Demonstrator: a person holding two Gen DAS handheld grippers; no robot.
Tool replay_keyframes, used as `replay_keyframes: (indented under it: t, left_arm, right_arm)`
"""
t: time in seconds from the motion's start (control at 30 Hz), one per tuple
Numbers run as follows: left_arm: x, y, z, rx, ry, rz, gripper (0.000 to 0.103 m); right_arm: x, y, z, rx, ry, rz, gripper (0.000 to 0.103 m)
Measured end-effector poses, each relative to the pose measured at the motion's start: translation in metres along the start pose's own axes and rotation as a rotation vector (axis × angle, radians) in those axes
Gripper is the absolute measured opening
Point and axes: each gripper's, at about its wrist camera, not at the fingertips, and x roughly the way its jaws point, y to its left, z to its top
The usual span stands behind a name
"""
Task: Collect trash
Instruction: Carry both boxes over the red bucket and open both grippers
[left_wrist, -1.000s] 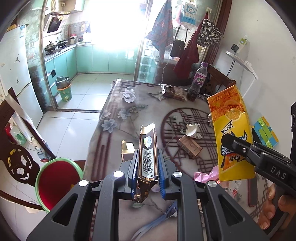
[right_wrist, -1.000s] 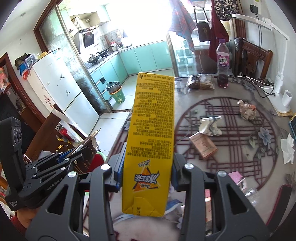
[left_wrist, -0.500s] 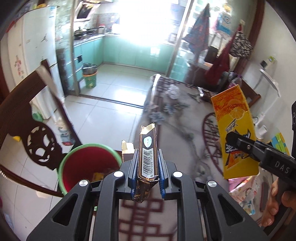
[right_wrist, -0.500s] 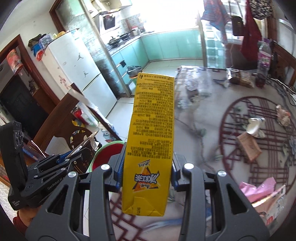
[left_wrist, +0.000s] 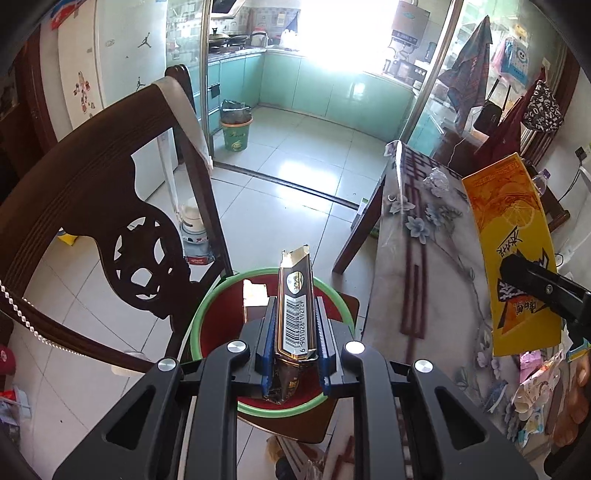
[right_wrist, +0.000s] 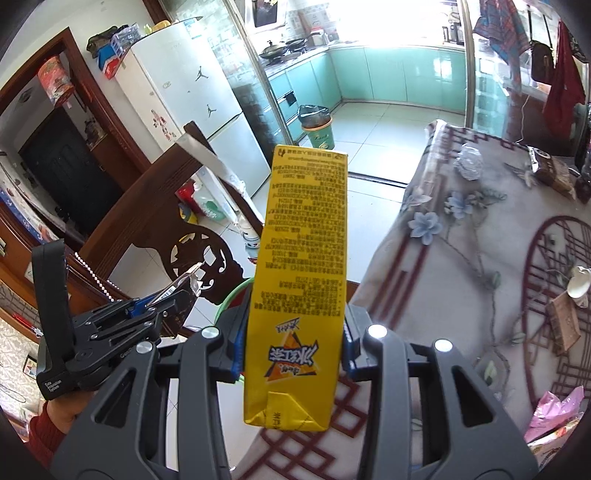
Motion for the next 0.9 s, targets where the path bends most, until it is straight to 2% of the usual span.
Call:
replay_keyframes:
  t: [0.4, 0.9]
  left_arm:
    - [0.020, 0.019, 0.014, 0.014, 0.022, -0.002, 0.016]
    - [0.042, 0.029, 0.029, 0.007, 0.037, 0.006, 0.016]
  right_arm:
    - [0.046, 0.024, 0.005, -0.009, 0.064, -0.010, 0.038]
    - [0.066, 0.031, 0.014, -0.011, 0.076, -0.026, 0.038]
